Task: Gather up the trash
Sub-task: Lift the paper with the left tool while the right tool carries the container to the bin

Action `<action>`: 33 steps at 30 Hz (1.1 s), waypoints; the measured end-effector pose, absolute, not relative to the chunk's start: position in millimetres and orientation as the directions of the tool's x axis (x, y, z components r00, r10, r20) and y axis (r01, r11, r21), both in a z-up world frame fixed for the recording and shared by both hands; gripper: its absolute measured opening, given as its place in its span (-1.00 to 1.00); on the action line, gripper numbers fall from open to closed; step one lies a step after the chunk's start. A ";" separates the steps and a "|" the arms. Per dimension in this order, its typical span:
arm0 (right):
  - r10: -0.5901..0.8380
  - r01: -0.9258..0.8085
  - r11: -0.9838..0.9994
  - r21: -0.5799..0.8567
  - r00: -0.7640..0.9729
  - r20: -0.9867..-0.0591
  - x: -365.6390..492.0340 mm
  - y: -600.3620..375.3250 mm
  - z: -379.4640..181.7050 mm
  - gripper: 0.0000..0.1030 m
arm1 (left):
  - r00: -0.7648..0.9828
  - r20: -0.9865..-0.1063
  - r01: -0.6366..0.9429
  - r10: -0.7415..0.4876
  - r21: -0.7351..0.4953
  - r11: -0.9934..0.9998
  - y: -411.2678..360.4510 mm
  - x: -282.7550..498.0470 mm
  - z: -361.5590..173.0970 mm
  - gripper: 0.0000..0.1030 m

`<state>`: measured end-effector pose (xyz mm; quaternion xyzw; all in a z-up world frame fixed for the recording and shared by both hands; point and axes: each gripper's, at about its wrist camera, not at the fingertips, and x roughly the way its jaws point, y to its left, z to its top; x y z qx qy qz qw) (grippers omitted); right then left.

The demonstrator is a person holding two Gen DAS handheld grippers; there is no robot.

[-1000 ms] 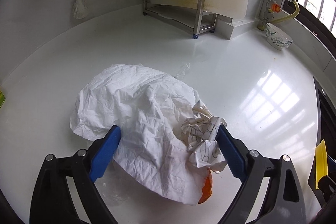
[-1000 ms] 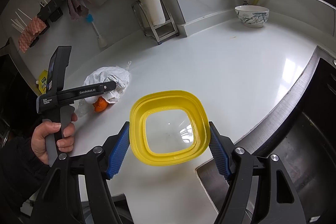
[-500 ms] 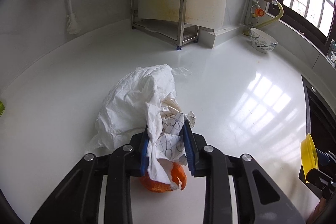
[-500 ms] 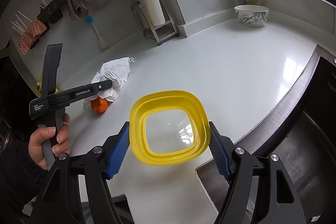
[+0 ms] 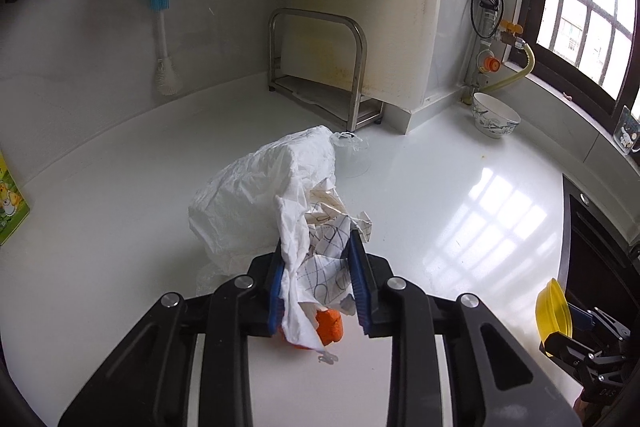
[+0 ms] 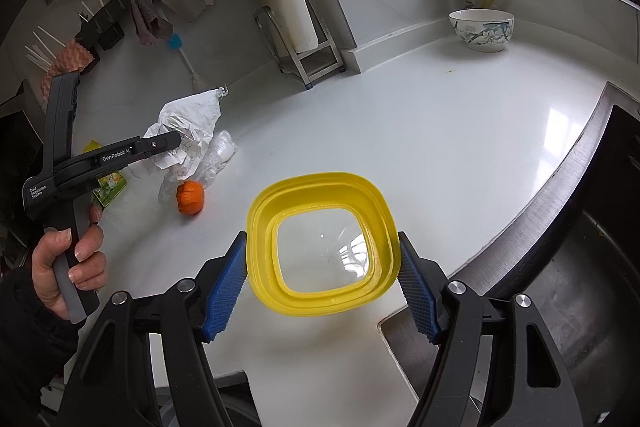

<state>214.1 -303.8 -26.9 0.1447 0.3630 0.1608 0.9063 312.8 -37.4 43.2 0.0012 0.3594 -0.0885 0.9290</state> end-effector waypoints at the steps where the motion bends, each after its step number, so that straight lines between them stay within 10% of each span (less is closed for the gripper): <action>1: 0.397 -0.187 0.906 0.379 0.686 -0.610 213.7 -303.9 -26.8 0.33 | 0.734 -0.660 0.163 -0.161 -0.060 0.985 -36.4 310.3 48.5 -0.47; 33: 0.352 -0.206 0.926 0.316 0.774 -0.526 56.1 -279.7 24.7 0.33 | 0.761 -0.627 0.204 -0.169 -0.017 0.979 -23.9 34.9 60.1 -0.47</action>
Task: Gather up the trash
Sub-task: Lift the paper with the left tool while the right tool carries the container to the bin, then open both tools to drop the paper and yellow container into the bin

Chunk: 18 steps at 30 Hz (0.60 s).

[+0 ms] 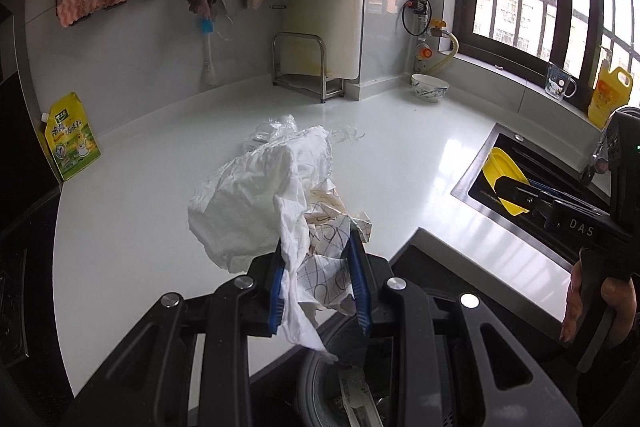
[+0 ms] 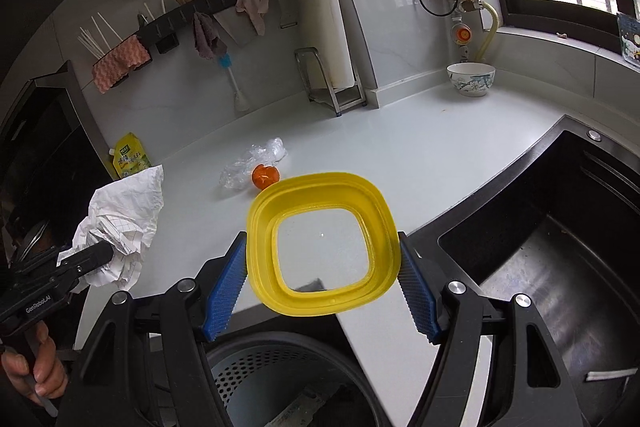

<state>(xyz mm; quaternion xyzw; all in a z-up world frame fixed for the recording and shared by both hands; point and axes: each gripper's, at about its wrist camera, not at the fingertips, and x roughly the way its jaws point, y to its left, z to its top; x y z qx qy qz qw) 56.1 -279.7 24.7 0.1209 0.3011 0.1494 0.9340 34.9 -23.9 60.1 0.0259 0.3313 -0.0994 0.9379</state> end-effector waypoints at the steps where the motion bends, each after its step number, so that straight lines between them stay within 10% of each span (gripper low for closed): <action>1: 0.350 -0.197 0.926 0.323 0.773 -0.530 46.3 -277.5 22.2 0.33 | 0.749 -0.636 0.215 -0.184 -0.030 0.976 -24.8 27.5 54.6 -0.47; 18: 0.235 -0.019 0.947 0.320 0.721 -0.652 -70.7 -261.4 -43.8 0.33 | 0.629 -0.747 0.344 -0.217 0.017 0.939 -71.2 -35.4 -36.8 -0.47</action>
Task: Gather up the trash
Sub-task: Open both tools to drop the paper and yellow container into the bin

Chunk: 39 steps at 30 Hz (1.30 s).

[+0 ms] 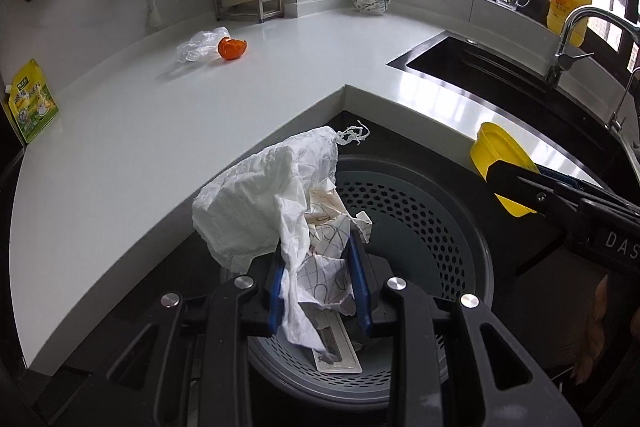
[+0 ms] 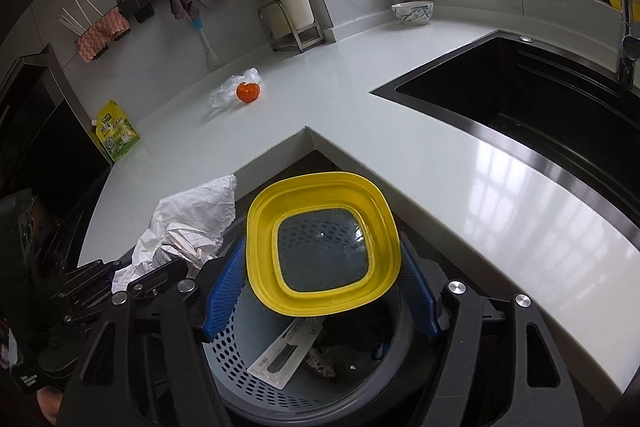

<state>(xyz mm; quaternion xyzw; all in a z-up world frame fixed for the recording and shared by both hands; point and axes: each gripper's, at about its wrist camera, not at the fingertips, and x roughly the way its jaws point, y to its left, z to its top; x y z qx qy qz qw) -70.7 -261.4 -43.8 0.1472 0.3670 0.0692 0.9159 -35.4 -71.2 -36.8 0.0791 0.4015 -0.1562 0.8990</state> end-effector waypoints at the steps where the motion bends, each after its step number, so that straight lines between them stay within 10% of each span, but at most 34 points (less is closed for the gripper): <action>1: 0.232 -0.010 0.947 0.322 0.715 -0.659 -73.4 -261.8 -48.4 0.33 | 0.623 -0.752 0.349 -0.213 0.023 0.937 -73.1 -35.7 -40.6 -0.46; 17: 0.234 -0.014 0.956 0.292 0.639 -0.732 -62.3 -245.5 -86.9 0.33 | 0.578 -0.800 0.324 -0.161 0.044 0.945 -67.3 -23.9 -69.3 -0.37; 24: 0.226 -0.001 0.957 0.289 0.626 -0.746 -61.2 -248.9 -90.4 0.37 | 0.604 -0.783 0.311 -0.149 0.059 0.949 -65.0 -25.1 -65.3 0.17; 39: 0.223 0.013 0.955 0.296 0.627 -0.746 -65.6 -254.3 -90.9 0.43 | 0.592 -0.793 0.283 -0.144 0.037 0.958 -54.7 -20.4 -69.0 0.31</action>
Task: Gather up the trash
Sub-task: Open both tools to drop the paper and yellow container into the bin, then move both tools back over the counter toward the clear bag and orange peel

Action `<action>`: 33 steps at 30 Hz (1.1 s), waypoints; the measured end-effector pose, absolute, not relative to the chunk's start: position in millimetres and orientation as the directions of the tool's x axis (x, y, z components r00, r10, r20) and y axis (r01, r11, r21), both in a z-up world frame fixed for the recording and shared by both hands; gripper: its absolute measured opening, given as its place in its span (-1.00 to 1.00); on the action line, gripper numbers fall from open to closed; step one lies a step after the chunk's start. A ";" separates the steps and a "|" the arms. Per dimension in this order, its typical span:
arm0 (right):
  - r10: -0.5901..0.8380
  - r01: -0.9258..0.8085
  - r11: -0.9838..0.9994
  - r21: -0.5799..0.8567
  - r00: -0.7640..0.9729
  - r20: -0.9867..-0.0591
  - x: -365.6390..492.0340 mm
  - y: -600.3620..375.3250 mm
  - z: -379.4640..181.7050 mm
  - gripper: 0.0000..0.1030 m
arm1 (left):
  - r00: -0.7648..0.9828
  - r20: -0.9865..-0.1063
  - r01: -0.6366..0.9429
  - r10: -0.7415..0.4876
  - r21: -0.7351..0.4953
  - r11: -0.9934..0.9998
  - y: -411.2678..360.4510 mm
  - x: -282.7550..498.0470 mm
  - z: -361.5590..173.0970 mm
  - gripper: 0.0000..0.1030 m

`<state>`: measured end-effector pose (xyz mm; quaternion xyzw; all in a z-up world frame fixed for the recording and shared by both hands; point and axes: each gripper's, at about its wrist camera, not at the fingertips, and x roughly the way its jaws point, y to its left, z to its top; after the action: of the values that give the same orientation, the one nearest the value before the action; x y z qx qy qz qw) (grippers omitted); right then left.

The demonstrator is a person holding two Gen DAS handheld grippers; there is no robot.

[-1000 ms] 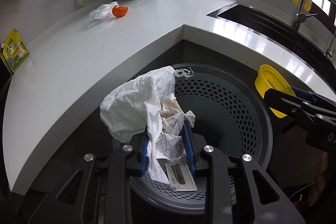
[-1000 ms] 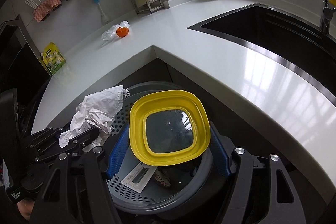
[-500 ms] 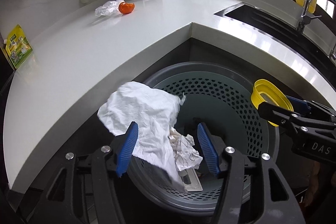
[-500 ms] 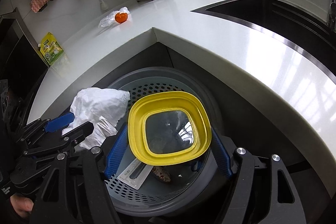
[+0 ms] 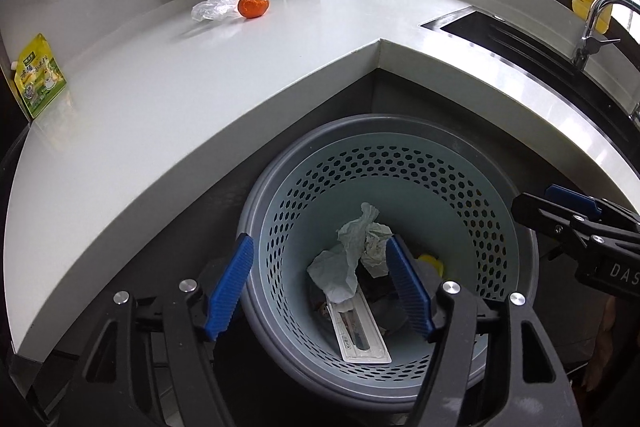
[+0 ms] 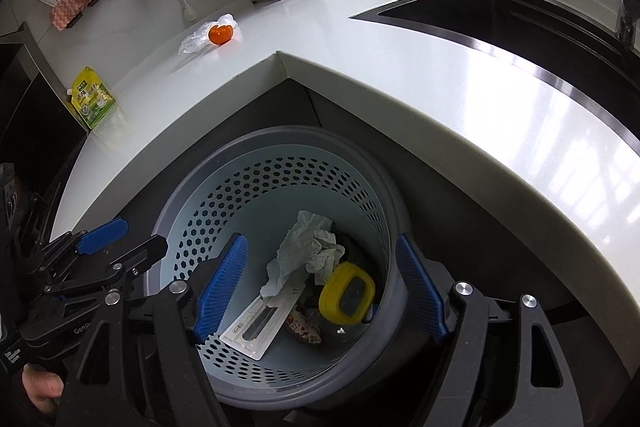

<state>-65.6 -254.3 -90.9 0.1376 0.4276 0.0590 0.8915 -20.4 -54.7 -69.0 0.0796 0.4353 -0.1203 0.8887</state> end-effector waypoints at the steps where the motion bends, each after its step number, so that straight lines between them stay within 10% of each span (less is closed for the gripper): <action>1: 0.224 0.013 0.955 0.297 0.627 -0.746 -65.7 -254.4 -91.0 0.43 | 0.592 -0.793 0.282 -0.144 0.037 0.959 -54.9 -20.0 -69.0 0.31; 33: 0.191 0.047 0.951 0.307 0.690 -0.698 -70.1 -265.5 -62.3 0.43 | 0.693 -0.708 0.253 -0.134 0.065 0.965 -37.2 -19.8 -32.0 0.62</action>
<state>-70.1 -265.5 -62.3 0.1519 0.3917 0.0397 0.9066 -19.8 -37.2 -32.0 0.0791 0.3771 -0.1056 0.9167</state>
